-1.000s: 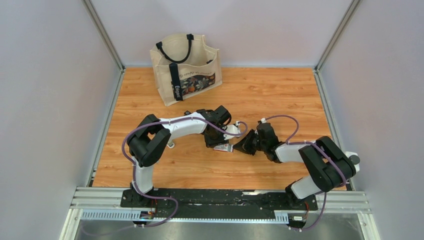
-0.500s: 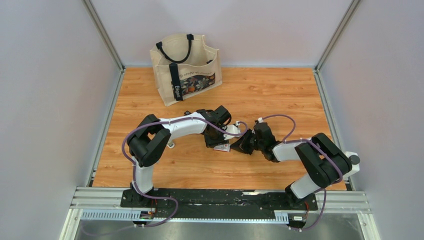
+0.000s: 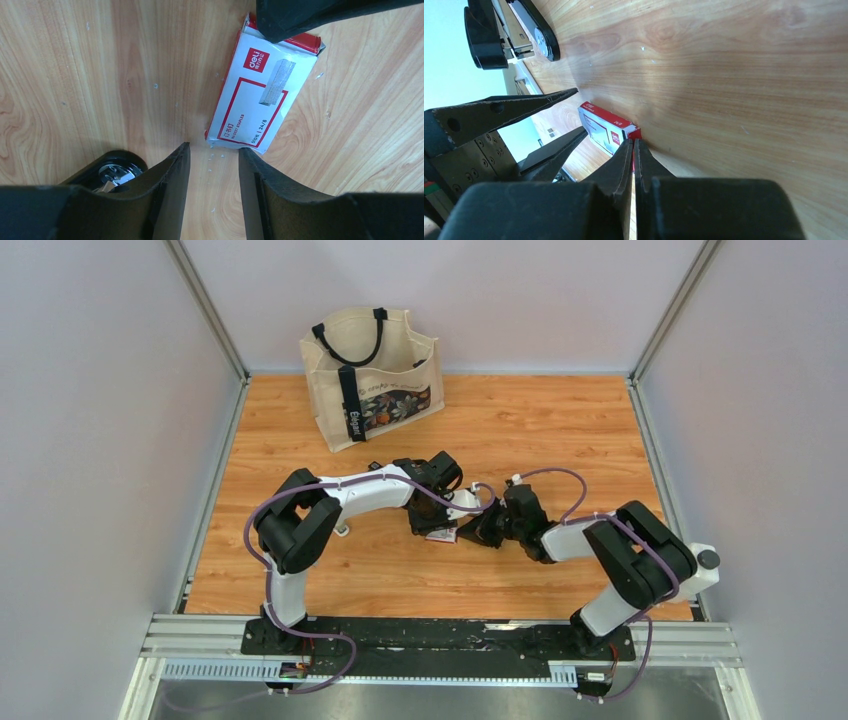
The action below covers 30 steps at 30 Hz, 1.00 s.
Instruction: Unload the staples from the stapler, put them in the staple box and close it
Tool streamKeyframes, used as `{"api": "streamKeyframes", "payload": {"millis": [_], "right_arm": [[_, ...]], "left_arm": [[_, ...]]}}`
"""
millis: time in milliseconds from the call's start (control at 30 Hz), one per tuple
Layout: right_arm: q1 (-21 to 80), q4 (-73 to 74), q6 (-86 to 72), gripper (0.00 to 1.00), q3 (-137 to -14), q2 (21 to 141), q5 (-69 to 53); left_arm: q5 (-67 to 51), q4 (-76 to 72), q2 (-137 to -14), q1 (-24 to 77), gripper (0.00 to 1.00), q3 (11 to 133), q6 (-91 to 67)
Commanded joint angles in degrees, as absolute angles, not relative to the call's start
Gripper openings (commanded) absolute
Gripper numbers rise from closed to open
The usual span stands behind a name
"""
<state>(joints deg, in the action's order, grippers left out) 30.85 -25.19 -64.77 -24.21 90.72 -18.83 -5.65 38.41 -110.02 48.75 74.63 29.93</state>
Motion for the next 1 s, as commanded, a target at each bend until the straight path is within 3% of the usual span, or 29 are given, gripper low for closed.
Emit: {"api": "streamKeyframes", "payload": {"millis": [0,367,667,833,967], "right_arm": [[31.82,-26.36,-65.21,0.07,-24.17,92.9,-18.72],[31.73,-20.93,-63.37,0.17,-23.29,87.98,-16.7],[30.76,-14.33,-60.3,0.48,-22.67,81.48,-15.73],[29.18,-7.93,-57.4,0.5,-23.55,75.08,-15.82],[27.43,-0.1,-52.83,0.58,-26.01,68.93,-14.77]], "left_arm": [[-6.42,37.44,-109.95,49.4,0.49,75.85,29.44],[-5.45,37.62,-109.95,49.39,0.49,75.59,29.53],[-6.5,39.02,-109.25,48.87,0.49,76.64,28.48],[-9.57,44.02,-107.58,47.38,0.5,80.94,26.64],[-14.49,49.82,-103.37,43.78,0.6,86.3,24.18]]}}
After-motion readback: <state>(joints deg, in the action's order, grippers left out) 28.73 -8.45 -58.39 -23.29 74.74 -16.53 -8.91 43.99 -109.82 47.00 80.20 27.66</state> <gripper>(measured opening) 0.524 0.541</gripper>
